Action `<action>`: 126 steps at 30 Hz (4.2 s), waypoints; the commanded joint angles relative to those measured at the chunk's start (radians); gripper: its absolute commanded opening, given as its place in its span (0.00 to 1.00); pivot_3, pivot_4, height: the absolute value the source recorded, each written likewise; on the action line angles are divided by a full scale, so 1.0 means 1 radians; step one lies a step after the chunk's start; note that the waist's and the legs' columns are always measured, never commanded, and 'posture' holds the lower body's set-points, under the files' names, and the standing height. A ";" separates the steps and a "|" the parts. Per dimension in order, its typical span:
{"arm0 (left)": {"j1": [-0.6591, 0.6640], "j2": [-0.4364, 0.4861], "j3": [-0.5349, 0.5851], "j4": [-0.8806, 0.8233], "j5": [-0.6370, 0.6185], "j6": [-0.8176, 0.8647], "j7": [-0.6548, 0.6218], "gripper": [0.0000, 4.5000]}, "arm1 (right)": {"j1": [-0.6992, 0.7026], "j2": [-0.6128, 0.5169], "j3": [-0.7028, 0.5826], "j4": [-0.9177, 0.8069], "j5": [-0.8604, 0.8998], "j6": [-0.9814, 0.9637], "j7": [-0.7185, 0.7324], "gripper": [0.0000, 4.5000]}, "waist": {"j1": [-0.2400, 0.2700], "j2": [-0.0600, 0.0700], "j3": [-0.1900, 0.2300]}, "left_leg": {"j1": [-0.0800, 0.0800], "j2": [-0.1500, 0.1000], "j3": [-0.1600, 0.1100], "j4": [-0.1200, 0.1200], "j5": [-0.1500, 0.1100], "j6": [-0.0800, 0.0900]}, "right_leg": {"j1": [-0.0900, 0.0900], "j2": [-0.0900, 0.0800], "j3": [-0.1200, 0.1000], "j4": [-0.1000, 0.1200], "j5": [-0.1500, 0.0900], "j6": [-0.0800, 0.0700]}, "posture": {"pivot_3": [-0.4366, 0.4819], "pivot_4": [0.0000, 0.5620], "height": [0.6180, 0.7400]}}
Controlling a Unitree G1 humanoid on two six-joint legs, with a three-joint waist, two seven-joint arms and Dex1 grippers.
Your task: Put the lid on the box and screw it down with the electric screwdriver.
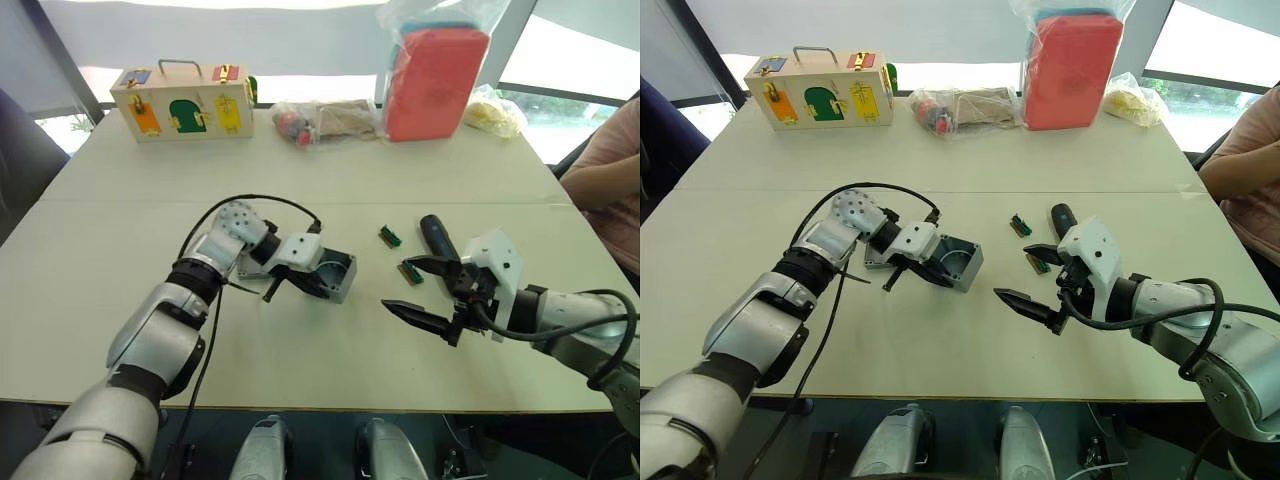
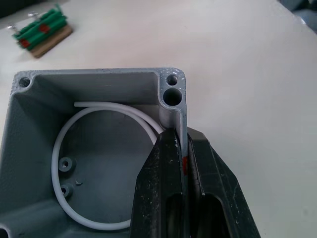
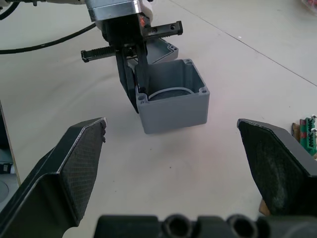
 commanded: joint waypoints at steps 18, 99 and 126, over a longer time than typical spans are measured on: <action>-0.117 -0.021 -0.162 0.081 -0.057 -0.065 -0.003 0.23 | 0.006 -0.027 -0.046 -0.048 0.011 -0.009 -0.012 1.00 | 0.000 0.000 0.000 | 0.000 0.000 0.000 0.000 0.000 0.000 | 0.000 0.000 0.000 0.000 0.000 0.000 | 0.48 0.27 0.92; 0.434 -0.161 0.547 -1.031 -0.331 0.949 1.103 0.01 | -0.445 0.479 0.116 0.395 0.703 0.075 -0.838 1.00 | -0.003 -0.008 0.004 | 0.001 0.000 0.001 0.000 0.001 -0.002 | -0.004 -0.001 0.005 0.009 -0.001 0.000 | 0.48 0.27 0.92; 0.460 -0.036 0.563 -1.044 -0.422 0.993 0.981 0.63 | -0.475 0.375 0.171 0.312 0.419 -0.018 -0.538 0.04 | -0.004 -0.007 0.005 | 0.001 0.000 0.001 0.000 0.001 -0.001 | -0.005 -0.001 0.005 0.008 -0.001 0.000 | 0.48 0.27 0.92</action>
